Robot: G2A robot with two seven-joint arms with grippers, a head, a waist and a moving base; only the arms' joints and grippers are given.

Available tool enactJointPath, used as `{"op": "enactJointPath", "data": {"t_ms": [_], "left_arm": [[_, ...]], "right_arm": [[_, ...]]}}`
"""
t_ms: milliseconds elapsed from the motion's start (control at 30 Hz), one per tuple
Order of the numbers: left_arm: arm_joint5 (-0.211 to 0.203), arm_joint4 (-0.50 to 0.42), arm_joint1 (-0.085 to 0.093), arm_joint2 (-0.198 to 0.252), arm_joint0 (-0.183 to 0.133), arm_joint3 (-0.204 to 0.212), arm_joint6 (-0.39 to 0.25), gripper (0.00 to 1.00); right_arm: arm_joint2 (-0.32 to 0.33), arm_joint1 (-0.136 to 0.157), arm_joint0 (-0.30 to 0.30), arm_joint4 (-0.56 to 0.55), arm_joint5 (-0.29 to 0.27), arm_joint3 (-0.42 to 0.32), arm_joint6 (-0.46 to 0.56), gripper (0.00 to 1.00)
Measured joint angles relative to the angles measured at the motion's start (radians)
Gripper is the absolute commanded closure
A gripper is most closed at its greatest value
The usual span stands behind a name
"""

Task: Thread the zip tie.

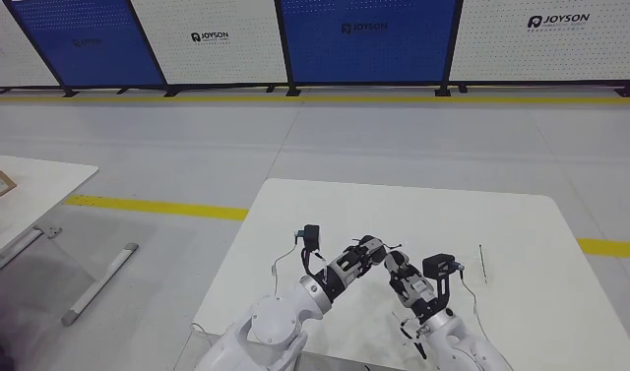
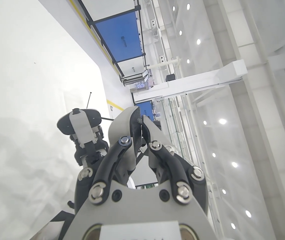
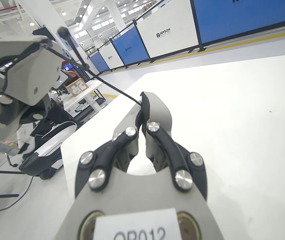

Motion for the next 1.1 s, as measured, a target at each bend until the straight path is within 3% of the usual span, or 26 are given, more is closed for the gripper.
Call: {"op": "enactJointPath", "data": {"t_ms": [800,833,867,1100], "left_arm": [[-0.015,0.019,0.003,0.002,0.018,-0.036,0.001,1.00],[-0.015,0.020,0.003,0.001,0.018,-0.036,0.003,1.00],[-0.013,0.023,0.003,0.001,0.018,-0.034,0.007,1.00],[0.038,0.014,-0.006,-0.007,-0.008,0.022,0.115,1.00]], "right_arm": [[-0.002,0.003,0.004,0.016,-0.014,0.014,-0.002,1.00],[-0.003,0.003,0.005,0.018,-0.016,0.014,-0.002,0.35],[-0.003,0.003,0.006,0.022,-0.018,0.014,-0.005,0.00],[0.025,0.007,-0.015,0.058,-0.052,-0.009,-0.085,0.00]]}}
